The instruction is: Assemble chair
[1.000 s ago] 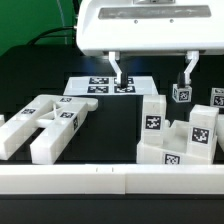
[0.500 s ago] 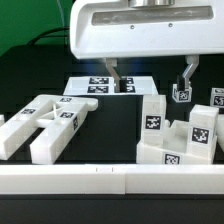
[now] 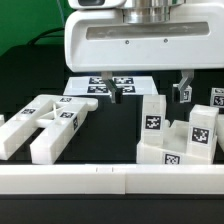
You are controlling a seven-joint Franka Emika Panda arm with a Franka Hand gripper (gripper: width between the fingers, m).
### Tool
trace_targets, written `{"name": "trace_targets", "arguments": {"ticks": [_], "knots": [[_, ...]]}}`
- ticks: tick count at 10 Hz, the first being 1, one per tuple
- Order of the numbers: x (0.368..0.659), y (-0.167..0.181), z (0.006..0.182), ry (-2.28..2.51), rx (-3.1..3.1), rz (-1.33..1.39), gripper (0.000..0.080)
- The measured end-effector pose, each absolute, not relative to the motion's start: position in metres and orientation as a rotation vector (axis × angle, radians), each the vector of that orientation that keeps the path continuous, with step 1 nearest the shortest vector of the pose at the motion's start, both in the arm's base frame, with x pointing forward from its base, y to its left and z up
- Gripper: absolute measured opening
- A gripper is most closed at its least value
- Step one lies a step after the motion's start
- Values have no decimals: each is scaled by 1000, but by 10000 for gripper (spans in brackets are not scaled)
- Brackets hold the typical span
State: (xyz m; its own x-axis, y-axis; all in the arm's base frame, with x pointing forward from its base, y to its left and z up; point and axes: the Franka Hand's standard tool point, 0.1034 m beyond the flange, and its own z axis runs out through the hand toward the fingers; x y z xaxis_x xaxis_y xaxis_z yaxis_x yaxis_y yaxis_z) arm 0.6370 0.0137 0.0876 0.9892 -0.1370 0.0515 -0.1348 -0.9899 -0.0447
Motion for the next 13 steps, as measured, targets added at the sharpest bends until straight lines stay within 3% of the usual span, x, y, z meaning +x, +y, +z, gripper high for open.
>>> {"name": "trace_targets", "arguments": {"ticks": [1, 2, 3, 4, 5, 6, 10, 13], "knots": [[637, 14, 86, 209, -3093, -82, 649], [636, 13, 85, 210, -3094, -78, 534], [636, 13, 84, 211, -3094, -77, 534], [636, 12, 84, 213, -3094, -77, 397], [636, 12, 84, 213, -3094, -77, 397], [636, 12, 84, 213, -3094, -77, 291], [636, 13, 84, 326, -3080, -75, 291], [635, 16, 84, 854, -2969, -60, 291]]}}
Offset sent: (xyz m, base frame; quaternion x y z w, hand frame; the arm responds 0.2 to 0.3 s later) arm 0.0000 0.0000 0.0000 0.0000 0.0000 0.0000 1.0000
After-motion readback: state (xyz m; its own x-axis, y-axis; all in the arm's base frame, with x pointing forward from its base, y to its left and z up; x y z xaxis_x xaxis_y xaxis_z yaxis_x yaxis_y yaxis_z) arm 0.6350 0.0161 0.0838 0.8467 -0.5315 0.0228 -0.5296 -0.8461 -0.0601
